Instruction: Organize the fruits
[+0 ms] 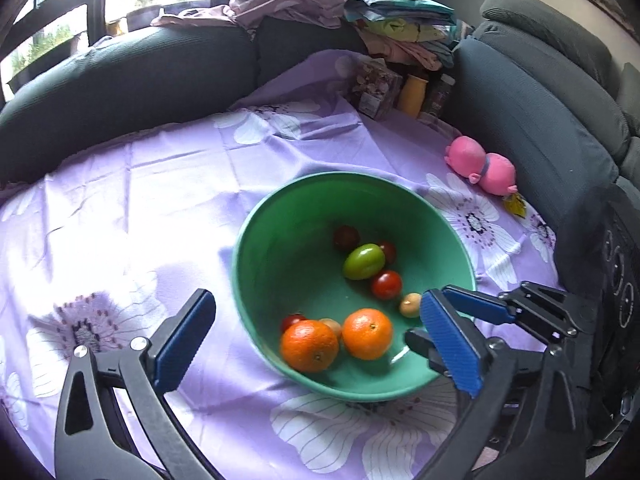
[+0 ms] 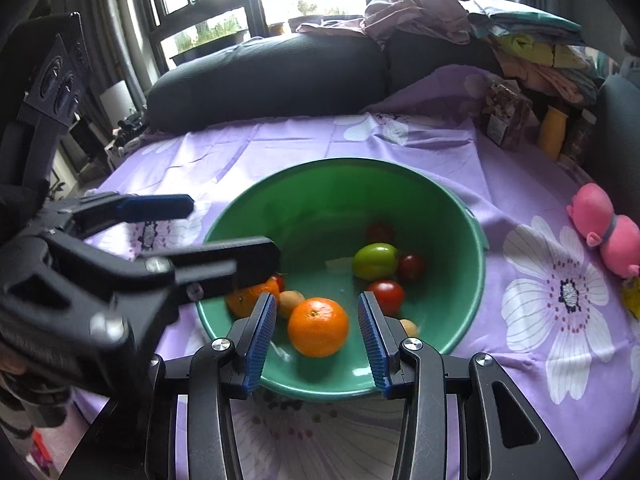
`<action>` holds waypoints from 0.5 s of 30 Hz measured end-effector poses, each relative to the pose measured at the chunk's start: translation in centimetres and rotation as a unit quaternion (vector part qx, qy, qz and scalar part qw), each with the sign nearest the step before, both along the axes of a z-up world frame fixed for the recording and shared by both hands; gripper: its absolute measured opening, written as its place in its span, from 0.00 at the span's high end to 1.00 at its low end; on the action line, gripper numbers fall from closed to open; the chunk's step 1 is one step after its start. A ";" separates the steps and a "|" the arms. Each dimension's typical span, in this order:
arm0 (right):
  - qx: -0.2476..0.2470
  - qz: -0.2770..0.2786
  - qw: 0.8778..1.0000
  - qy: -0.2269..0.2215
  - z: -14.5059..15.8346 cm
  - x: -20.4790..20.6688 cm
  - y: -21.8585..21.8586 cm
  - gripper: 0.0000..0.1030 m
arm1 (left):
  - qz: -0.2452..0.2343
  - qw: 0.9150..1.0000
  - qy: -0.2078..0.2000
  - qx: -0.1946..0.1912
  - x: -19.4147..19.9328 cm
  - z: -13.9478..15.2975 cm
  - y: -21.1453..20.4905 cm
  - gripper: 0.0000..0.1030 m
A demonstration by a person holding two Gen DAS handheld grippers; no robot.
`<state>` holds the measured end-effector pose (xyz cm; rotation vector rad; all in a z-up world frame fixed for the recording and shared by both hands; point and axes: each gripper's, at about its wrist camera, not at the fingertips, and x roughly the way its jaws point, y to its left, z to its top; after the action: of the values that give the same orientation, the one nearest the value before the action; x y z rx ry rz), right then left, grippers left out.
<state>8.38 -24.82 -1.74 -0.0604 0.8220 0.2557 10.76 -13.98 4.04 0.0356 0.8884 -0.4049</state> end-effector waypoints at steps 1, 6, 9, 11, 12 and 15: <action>-0.006 -0.004 1.000 -0.002 0.2 -0.2 -0.2 0.58 | 0.013 1.000 -0.007 0.015 -0.1 0.3 0.1 0.01; -0.006 -0.015 1.000 -0.010 1.5 -1.0 -0.8 0.56 | 0.020 1.000 -0.009 0.008 -0.4 1.4 1.3 0.01; -0.004 -0.015 1.000 -0.015 2.3 -1.2 -1.0 0.56 | 0.024 1.000 -0.012 0.008 -0.7 2.0 1.5 0.01; -0.004 -0.012 1.000 -0.019 2.7 -1.3 -0.9 0.56 | 0.030 0.999 -0.026 0.021 -1.1 2.5 1.3 0.01; -0.005 -0.011 1.000 -0.021 2.9 -1.4 -0.9 0.56 | 0.032 0.998 -0.034 0.029 -1.3 2.7 1.1 0.01; -0.007 -0.007 1.000 -0.025 3.3 -1.7 -0.7 0.56 | 0.032 0.998 -0.041 0.046 -1.5 3.0 0.7 0.01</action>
<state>6.72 -25.50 1.53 -0.0733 0.7734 0.2337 9.26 -13.30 7.03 0.1073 0.8240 -0.3002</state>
